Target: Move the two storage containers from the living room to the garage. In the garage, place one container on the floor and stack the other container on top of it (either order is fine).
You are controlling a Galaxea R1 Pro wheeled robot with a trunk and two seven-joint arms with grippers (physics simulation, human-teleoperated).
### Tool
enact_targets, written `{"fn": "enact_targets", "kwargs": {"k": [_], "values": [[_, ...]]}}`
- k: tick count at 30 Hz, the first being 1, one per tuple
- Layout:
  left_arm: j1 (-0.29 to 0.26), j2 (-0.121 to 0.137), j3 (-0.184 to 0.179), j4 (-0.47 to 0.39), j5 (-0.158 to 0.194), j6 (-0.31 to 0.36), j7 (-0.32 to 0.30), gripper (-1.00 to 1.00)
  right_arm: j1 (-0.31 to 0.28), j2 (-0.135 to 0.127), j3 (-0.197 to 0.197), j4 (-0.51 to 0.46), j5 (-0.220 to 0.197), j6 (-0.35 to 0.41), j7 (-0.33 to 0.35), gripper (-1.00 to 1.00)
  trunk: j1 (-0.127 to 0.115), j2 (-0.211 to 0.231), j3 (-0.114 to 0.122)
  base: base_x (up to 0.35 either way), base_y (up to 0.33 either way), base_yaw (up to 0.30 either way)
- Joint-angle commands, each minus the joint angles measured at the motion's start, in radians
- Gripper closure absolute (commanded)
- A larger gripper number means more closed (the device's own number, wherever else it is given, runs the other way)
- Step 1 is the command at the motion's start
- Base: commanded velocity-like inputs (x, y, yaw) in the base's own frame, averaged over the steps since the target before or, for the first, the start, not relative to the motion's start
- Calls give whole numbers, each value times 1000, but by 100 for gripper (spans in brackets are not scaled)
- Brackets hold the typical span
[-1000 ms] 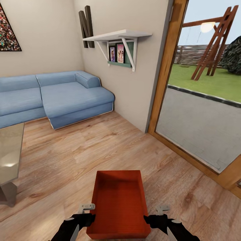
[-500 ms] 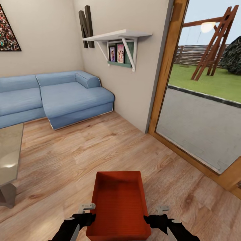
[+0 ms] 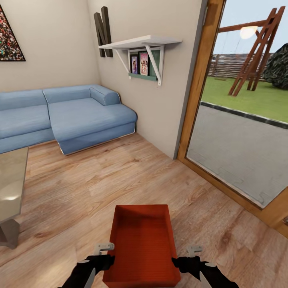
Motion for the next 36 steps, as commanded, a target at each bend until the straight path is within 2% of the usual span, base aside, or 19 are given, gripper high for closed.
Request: {"fn": "enact_targets", "kwargs": {"k": [1,6,16,36], "values": [[0,-4,4,-2,-4,6,-3,-100,0,1,-7,-2,5,6,6,-100,0,0,-1,0,0,0],[0,-4,4,-2,-5,7,-3,-100,0,1,-7,-2,5,6,6,-100,0,0,-1,0,0,0],[0,-4,4,0,-5,8,-2,-100,0,1,-7,-2,5,6,6,-100,38,-70,-32,0,0,0],[0,1,4,0,-9,16,0,-100,0,1,-7,-2,5,6,6,-100,38,-70,-32,0,0,0]]}}
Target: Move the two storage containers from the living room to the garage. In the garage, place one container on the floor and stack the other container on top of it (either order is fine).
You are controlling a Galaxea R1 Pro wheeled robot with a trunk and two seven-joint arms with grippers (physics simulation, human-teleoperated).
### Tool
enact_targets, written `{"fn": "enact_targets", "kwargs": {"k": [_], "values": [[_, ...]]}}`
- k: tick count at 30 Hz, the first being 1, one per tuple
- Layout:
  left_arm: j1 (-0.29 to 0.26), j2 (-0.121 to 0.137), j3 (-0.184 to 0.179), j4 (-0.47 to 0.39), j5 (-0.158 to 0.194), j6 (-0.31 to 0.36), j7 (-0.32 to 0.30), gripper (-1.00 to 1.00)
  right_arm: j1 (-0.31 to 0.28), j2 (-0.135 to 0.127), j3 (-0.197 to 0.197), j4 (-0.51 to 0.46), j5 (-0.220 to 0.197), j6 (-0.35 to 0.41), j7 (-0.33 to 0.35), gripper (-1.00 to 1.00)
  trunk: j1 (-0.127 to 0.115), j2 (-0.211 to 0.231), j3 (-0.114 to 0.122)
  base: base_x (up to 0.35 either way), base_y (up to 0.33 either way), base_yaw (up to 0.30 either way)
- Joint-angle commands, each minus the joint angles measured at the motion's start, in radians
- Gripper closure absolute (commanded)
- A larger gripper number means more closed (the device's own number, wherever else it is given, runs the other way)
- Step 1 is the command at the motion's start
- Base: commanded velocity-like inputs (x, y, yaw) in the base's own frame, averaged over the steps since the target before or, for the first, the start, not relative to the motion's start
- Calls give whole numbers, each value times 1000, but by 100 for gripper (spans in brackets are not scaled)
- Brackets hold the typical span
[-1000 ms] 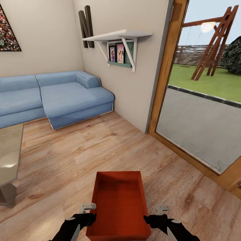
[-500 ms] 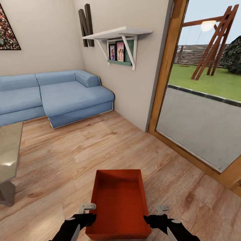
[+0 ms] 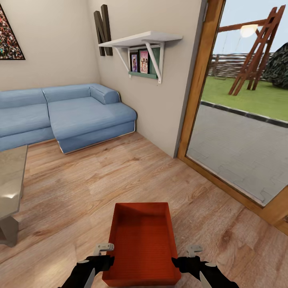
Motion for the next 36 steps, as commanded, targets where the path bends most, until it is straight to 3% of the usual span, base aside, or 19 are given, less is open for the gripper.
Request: {"fn": "enact_targets", "kwargs": {"k": [1,8,17,23,36], "values": [[0,-1,4,-2,-4,5,-2,-100,0,1,-7,-2,5,6,6,-100,0,0,-1,0,0,0],[0,-3,4,-2,-3,4,0,-100,0,1,-7,-2,5,6,6,-100,27,-49,-23,0,0,0],[0,-3,4,-2,-4,4,-1,-100,0,1,-7,-2,5,6,6,-100,27,-49,-23,0,0,0],[0,-3,4,-1,-5,5,-2,-100,0,1,-7,-2,5,6,6,-100,50,-91,-42,0,0,0],[0,-3,4,0,-5,8,-5,-100,0,1,-7,-2,5,6,6,-100,53,-98,-45,0,0,0]]}}
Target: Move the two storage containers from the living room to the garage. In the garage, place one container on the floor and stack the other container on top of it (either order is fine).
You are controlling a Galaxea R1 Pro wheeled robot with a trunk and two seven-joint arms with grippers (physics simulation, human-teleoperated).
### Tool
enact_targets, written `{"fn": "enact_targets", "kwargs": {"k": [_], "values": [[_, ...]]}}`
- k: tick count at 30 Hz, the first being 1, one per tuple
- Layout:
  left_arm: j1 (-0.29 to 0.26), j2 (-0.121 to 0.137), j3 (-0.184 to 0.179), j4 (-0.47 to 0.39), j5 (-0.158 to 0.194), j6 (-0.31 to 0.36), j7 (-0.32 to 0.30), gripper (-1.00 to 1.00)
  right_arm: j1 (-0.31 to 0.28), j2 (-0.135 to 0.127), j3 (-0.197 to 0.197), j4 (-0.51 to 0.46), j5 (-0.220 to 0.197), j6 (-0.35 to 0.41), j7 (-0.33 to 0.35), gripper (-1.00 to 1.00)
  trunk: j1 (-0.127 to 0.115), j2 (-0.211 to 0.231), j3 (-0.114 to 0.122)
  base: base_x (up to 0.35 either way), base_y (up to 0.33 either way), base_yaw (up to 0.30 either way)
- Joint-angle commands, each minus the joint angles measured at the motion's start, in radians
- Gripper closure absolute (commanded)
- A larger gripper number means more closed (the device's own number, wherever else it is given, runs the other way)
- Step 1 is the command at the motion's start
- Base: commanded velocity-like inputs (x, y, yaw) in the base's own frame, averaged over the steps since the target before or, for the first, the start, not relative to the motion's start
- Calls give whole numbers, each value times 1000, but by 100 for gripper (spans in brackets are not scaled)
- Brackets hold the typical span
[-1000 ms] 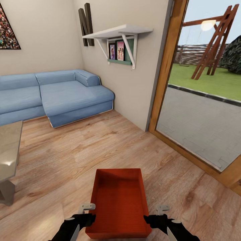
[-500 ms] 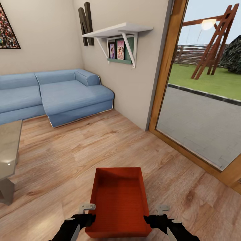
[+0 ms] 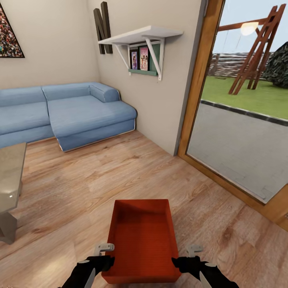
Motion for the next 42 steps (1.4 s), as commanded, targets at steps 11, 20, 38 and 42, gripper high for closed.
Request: {"fn": "enact_targets", "kwargs": {"k": [11,20,38,42], "values": [[0,3,4,-1,-4,3,0,-100,0,1,-7,-2,5,6,6,-100,15,-29,-13,0,0,0],[0,1,4,-1,-4,2,0,-100,0,1,-7,-2,5,6,6,-100,31,-57,-26,0,0,0],[0,0,4,0,-4,2,0,-100,0,1,-6,-2,5,6,7,-100,50,-92,-42,0,0,0],[0,1,4,-1,-4,2,0,-100,0,1,-6,-2,5,6,7,-100,50,-92,-42,0,0,0]]}}
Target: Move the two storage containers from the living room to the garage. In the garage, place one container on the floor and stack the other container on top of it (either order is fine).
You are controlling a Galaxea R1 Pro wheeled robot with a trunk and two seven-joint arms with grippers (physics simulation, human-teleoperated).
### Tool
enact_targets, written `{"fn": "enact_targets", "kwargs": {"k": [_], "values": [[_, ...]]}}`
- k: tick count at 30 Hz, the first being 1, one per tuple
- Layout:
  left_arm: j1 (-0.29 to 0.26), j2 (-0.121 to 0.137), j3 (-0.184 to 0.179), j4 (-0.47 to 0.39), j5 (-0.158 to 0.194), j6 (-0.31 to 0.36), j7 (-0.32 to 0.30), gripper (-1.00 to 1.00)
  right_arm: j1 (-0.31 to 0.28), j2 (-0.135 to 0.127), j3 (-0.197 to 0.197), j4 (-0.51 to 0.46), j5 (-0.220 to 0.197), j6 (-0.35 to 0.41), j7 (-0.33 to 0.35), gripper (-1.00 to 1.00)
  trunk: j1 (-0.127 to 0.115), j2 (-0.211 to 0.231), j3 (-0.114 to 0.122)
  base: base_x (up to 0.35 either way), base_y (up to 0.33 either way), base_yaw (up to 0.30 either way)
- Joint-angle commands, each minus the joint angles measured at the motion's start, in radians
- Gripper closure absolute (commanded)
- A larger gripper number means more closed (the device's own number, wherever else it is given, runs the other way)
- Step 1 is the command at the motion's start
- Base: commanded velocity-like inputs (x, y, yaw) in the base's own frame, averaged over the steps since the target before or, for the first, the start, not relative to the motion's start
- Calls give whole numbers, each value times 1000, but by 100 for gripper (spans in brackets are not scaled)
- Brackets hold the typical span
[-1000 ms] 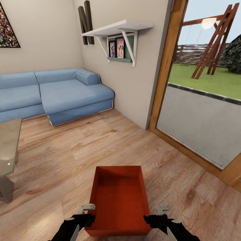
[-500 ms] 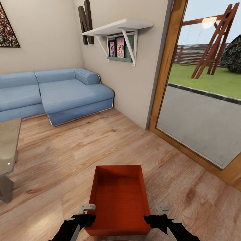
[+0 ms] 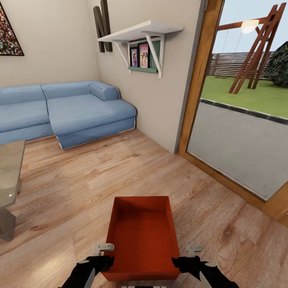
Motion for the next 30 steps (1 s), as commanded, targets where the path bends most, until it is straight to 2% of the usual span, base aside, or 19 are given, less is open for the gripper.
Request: {"fn": "enact_targets", "kwargs": {"k": [1,10,13,30], "values": [[0,-1,4,-2,-4,5,-2,-100,0,1,-7,-2,5,6,6,-100,0,0,-1,0,0,0],[0,3,5,-2,-4,-1,-1,-100,0,2,-6,-2,5,6,6,-100,0,0,-1,0,0,0],[0,3,5,-1,-4,-2,-1,-100,0,2,-6,-2,5,6,6,-100,11,-21,-10,0,0,0],[0,-1,6,-3,-2,-2,-2,-100,0,2,-6,-2,5,6,6,-100,11,-21,-10,3,0,0]]}}
